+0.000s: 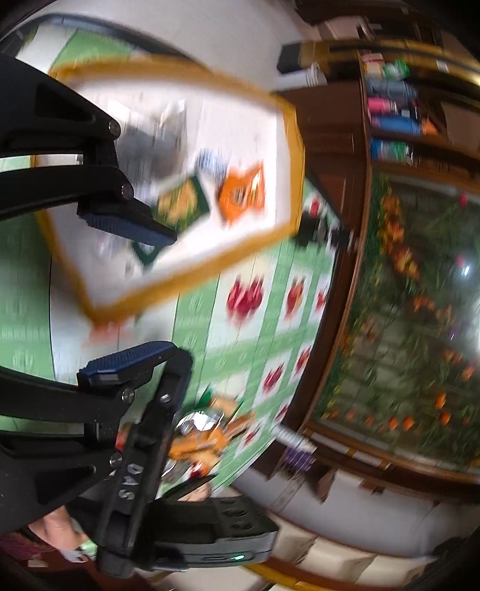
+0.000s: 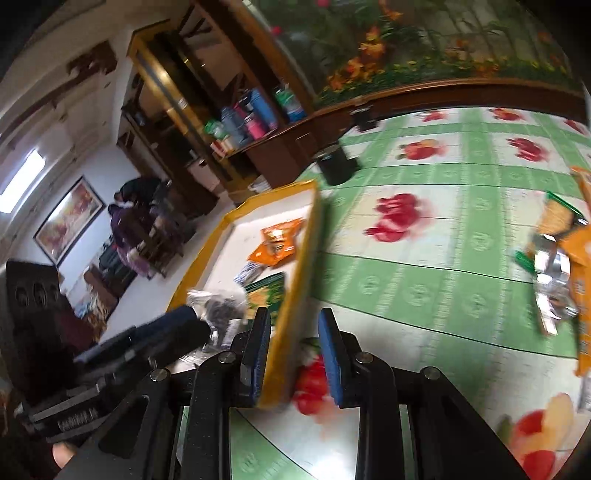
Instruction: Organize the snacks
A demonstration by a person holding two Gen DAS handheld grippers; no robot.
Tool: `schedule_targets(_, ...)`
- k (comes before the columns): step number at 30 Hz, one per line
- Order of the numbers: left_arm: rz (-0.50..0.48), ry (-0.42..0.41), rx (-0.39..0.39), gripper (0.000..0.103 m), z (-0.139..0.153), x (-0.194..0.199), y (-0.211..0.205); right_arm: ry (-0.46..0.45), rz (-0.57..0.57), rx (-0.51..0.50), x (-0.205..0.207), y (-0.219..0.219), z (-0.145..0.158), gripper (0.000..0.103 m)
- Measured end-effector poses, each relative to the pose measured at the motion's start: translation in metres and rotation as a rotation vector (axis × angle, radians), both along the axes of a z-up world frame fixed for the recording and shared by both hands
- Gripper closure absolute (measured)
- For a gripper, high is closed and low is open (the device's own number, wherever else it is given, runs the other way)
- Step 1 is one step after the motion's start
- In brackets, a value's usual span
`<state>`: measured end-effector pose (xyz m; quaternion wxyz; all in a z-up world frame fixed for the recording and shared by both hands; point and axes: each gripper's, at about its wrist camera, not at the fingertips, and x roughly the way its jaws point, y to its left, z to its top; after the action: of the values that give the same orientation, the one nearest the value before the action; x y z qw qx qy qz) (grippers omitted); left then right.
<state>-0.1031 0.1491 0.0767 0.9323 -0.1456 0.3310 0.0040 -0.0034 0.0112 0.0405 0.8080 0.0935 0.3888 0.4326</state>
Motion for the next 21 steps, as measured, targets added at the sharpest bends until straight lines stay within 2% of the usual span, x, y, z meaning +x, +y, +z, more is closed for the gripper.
schedule_targets(7, -0.169, 0.07, 0.014, 0.05, -0.018, 0.024, -0.071, -0.003, -0.165, 0.043, 0.016, -0.092, 0.003, 0.074)
schedule_targets(13, -0.266, 0.14, -0.008, 0.05, -0.036, 0.041, -0.112, 0.015, -0.421, 0.107, 0.033, -0.198, 0.003, 0.073)
schedule_targets(14, -0.277, 0.15, -0.019, 0.05, -0.037, 0.045, -0.118, 0.017, -0.46, 0.095, 0.034, -0.21, 0.002, 0.066)
schedule_targets(16, -0.318, 0.171, -0.07, 0.05, -0.038, 0.056, -0.132, 0.022, -0.566, 0.063, 0.036, -0.236, 0.0, 0.06)
schedule_targets(17, -0.347, 0.179, -0.106, 0.05, -0.037, 0.064, -0.141, 0.03, -0.612, 0.059, 0.036, -0.247, -0.001, 0.06)
schedule_targets(19, -0.384, 0.204, -0.154, 0.042, -0.039, 0.079, -0.156, 0.069, -0.667, 0.092, 0.04, -0.267, -0.005, 0.06)
schedule_targets(21, -0.406, 0.235, -0.198, 0.042, -0.044, 0.095, -0.173, 0.093, -0.69, 0.123, 0.042, -0.278, -0.007, 0.06)
